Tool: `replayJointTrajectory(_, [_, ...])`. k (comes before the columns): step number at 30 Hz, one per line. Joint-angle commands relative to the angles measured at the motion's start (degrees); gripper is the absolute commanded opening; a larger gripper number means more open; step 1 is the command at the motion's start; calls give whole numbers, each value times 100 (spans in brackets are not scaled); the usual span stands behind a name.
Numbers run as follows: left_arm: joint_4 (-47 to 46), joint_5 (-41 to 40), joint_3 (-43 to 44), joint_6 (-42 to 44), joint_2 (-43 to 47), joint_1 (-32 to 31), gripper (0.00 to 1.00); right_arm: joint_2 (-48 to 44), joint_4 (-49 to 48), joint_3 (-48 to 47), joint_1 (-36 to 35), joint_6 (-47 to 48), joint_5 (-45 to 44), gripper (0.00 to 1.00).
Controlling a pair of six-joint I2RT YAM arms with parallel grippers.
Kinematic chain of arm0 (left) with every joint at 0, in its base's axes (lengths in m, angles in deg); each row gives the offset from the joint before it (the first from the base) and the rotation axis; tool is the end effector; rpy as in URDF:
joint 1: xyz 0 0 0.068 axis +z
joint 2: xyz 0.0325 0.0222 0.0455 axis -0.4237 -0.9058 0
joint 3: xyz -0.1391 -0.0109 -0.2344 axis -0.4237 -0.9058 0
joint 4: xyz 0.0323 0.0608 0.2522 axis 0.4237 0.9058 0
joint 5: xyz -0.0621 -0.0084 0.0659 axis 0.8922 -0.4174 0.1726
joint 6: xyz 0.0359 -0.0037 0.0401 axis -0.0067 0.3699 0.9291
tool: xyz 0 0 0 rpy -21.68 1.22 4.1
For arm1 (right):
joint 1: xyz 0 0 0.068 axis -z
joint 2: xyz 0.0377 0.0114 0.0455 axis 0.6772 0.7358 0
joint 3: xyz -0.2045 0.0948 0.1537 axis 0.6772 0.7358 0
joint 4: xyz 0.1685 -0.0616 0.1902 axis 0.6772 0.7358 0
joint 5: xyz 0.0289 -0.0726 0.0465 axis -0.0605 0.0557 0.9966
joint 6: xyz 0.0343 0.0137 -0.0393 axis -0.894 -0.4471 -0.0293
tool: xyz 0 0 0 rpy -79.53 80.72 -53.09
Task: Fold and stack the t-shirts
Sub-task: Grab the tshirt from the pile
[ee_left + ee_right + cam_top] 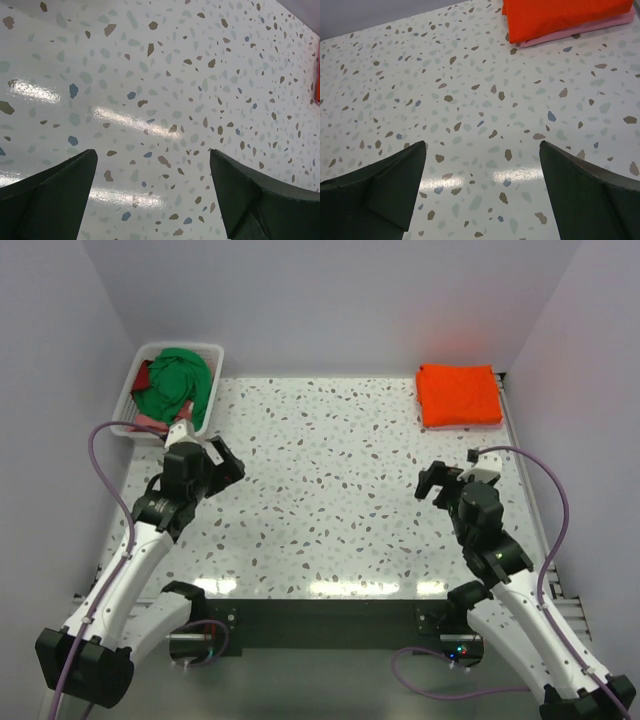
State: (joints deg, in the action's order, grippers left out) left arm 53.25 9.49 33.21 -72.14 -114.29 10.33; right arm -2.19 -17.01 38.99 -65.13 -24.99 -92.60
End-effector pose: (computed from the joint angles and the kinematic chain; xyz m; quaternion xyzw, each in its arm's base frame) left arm 0.1912 -0.0440 0.2946 -0.2397 0.8490 -0.1498 0.4465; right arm 0.1433 0.0442 0.2842 0.1085 0.7794 0.0669 0.6134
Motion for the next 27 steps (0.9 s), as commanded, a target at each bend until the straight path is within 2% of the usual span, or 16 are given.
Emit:
replayJointTrajectory(1, [-134, -379, 99, -203, -98, 33, 100, -203, -370, -46, -17, -100, 79, 99])
replayJointTrajectory(5, [34, -1107, 609, -448, -274, 33, 100, -230, -352, -64, -17, -179, 70, 98])
replayJointTrajectory(8, [-264, -1582, 855, -589, -397, 33, 100, -186, -282, -64, -17, -433, -17, 99])
replayJointTrajectory(9, [-317, -1897, 1056, -616, -546, 42, 100, -159, -169, -64, -17, -721, -105, 99])
replayJointTrajectory(12, [-441, -2146, 1565, -318, -1054, 94, 100, -142, 96, -3, -9, -1355, -483, 98])
replayJointTrajectory(17, [-467, -2384, 2498, 156, -2092, 471, 100, -238, -405, 235, -17, -874, -36, 99])
replayJointTrajectory(21, [-265, -1965, 3560, 420, -3215, 1007, 100, -195, -449, 235, -9, -646, 332, 99])
replayJointTrajectory(23, [-370, -1734, 3782, 579, -3569, 1350, 100, -107, -458, 226, -9, -610, 404, 99])
replayJointTrajectory(25, [-370, -1384, 4229, 727, -4175, 1745, 100, -54, -475, 208, -9, -583, 439, 99])
replayJointTrajectory(27, [-257, -689, 4844, 816, -4867, 2122, 100, 25, -466, 165, -17, -531, 457, 99])
